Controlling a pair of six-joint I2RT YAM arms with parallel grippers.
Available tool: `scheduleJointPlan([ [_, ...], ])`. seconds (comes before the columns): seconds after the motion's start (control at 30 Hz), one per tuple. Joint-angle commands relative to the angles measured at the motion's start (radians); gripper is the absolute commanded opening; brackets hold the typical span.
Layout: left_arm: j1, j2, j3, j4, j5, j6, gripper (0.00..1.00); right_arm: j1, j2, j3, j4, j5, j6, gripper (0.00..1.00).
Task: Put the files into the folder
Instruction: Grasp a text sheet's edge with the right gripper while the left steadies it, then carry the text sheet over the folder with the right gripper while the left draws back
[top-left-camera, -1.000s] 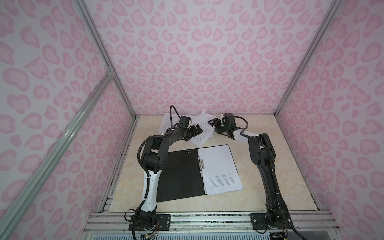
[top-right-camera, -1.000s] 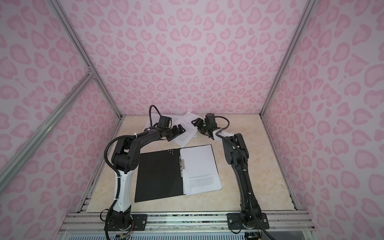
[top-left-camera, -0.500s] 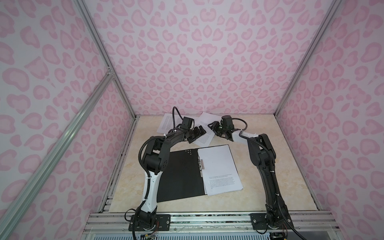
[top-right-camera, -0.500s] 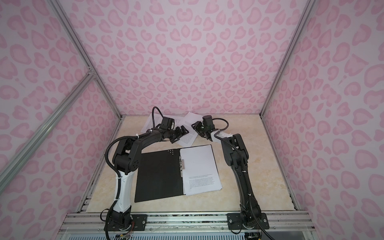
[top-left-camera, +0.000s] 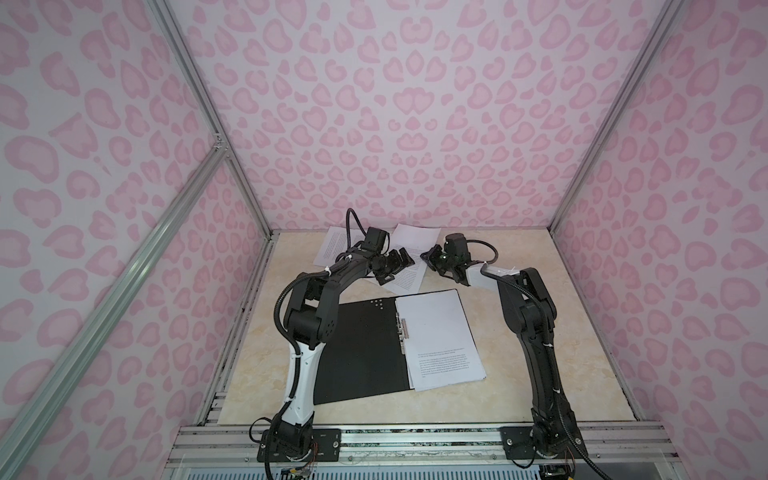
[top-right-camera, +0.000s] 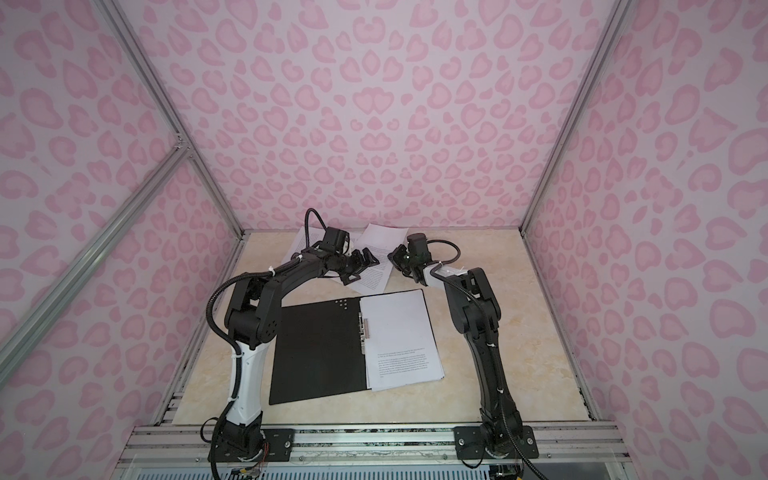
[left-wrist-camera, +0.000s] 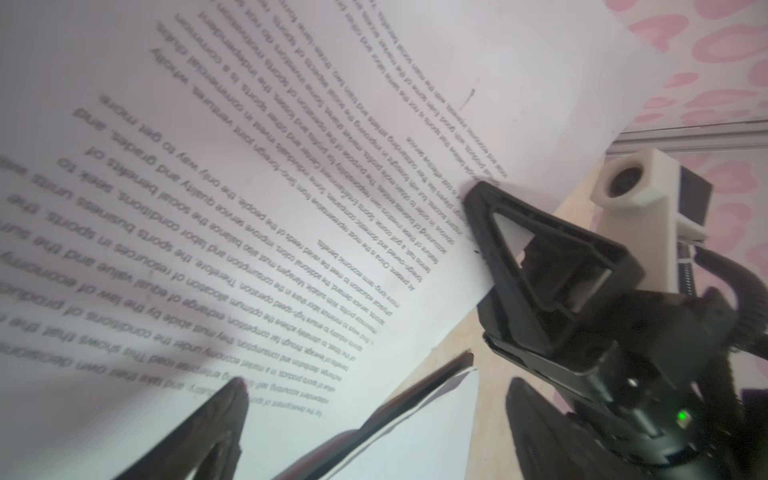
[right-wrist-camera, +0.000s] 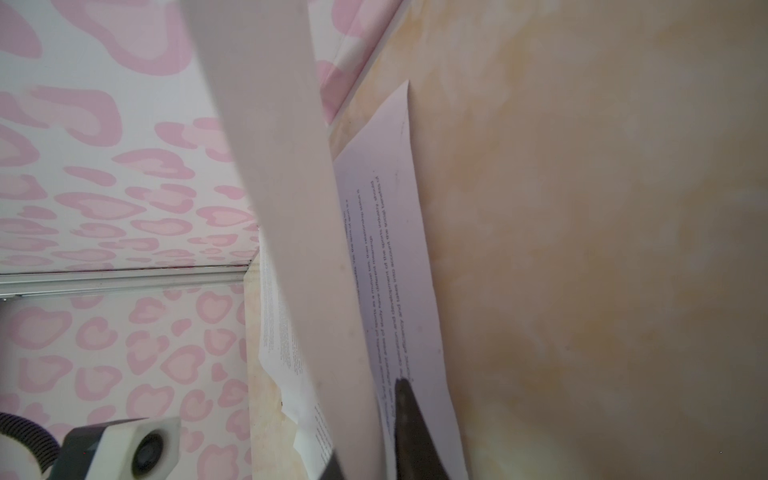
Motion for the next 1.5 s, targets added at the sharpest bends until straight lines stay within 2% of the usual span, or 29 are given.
scheduleJointPlan([
  [0.0, -0.001, -0.049, 0.057, -0.043, 0.027, 0.048, 0.98, 0.000, -0.015, -0.006, 0.047, -0.006, 0.006, 0.02],
  [0.1, 0.001, -0.132, 0.076, -0.082, 0.022, 0.105, 0.98, -0.008, -0.025, 0.025, 0.062, -0.018, -0.023, 0.00],
  [0.2, -0.005, -0.293, 0.018, -0.114, -0.022, 0.183, 0.98, -0.013, -0.049, 0.094, 0.003, -0.062, -0.074, 0.00],
  [0.4, -0.025, -0.712, -0.287, -0.044, -0.086, 0.318, 1.00, -0.012, -0.223, 0.138, -0.186, -0.151, -0.215, 0.00],
  [0.53, -0.025, -0.972, -0.534, 0.057, -0.154, 0.357, 0.98, -0.009, -0.359, 0.121, -0.341, -0.192, -0.316, 0.00],
  [0.7, -0.027, -1.295, -0.856, 0.280, -0.238, 0.454, 0.98, -0.001, -0.553, 0.022, -0.493, -0.232, -0.418, 0.00],
  [0.83, -0.027, -1.452, -0.976, 0.264, -0.290, 0.542, 0.98, 0.025, -0.689, -0.076, -0.603, -0.291, -0.471, 0.00],
  [1.0, -0.028, -1.598, -1.128, 0.220, -0.303, 0.539, 0.98, 0.041, -0.847, -0.280, -0.633, -0.414, -0.464, 0.00],
  [1.1, -0.029, -1.643, -1.202, 0.179, -0.311, 0.556, 0.98, 0.026, -0.926, -0.389, -0.651, -0.442, -0.480, 0.00],
  [1.2, -0.028, -1.652, -1.215, 0.145, -0.308, 0.544, 0.98, -0.015, -0.947, -0.448, -0.810, -0.312, -0.605, 0.00],
  [1.3, -0.029, -1.634, -1.203, 0.119, -0.248, 0.523, 0.98, -0.019, -0.881, -0.447, -1.000, -0.026, -0.789, 0.00],
  [1.33, -0.030, -1.629, -1.205, 0.116, -0.229, 0.520, 0.98, -0.019, -0.844, -0.444, -1.030, 0.008, -0.824, 0.00],
  [1.37, -0.031, -1.624, -1.215, 0.116, -0.213, 0.519, 0.98, -0.020, -0.800, -0.448, -1.041, -0.010, -0.852, 0.00],
  [1.4, -0.032, -1.617, -1.216, 0.119, -0.206, 0.517, 0.98, -0.013, -0.763, -0.456, -1.031, -0.031, -0.866, 0.00],
  [1.47, -0.033, -1.602, -1.208, 0.117, -0.202, 0.517, 0.98, 0.009, -0.738, -0.491, -0.974, -0.001, -0.870, 0.00],
])
